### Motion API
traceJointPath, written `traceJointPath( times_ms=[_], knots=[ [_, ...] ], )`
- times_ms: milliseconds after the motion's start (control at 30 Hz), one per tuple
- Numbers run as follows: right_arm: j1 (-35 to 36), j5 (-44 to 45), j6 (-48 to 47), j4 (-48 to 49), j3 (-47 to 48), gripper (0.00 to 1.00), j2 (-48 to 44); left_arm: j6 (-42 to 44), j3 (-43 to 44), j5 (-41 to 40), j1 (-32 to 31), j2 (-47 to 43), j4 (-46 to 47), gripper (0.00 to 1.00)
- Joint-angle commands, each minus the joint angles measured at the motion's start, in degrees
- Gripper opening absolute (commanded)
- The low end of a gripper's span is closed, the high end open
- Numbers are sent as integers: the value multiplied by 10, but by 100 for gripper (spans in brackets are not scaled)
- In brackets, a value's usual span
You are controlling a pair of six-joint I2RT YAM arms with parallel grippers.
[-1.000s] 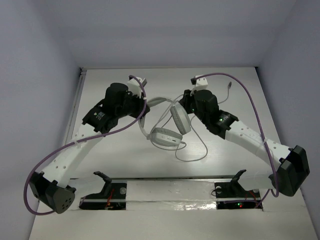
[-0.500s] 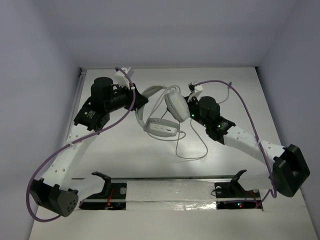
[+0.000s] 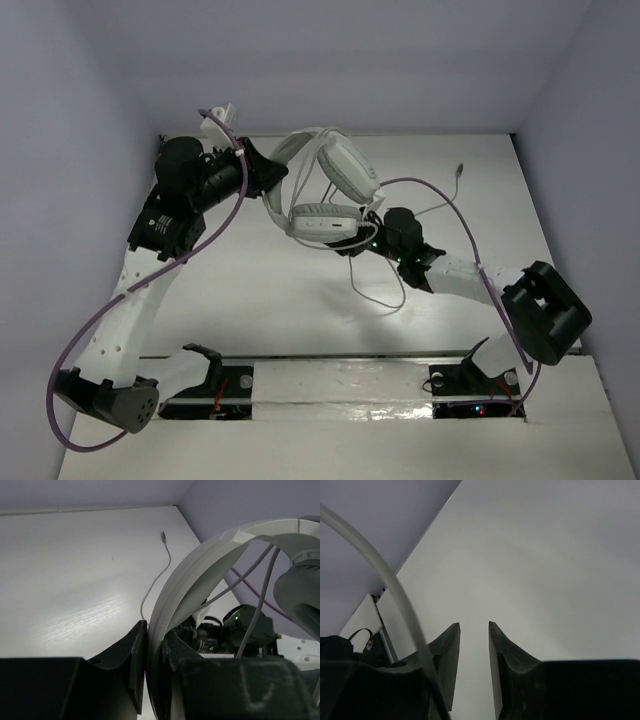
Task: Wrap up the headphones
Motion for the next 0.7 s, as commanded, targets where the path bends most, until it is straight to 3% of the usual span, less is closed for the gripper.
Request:
traceJointPath(
  times_ms=[0, 333, 467, 667],
  knots=[
    [10, -33, 22, 74, -7, 36, 22, -63, 44, -33, 2, 7, 58, 0],
    [125, -21, 40, 84, -1, 35, 60, -178, 29, -180, 12, 22, 121, 0],
    [150, -40, 64, 164, -30, 34, 63, -192, 17, -238, 12, 30, 138, 0],
    [186, -41, 55, 120, -25, 33, 66, -189, 18, -358, 23, 48, 155, 0]
  ],
)
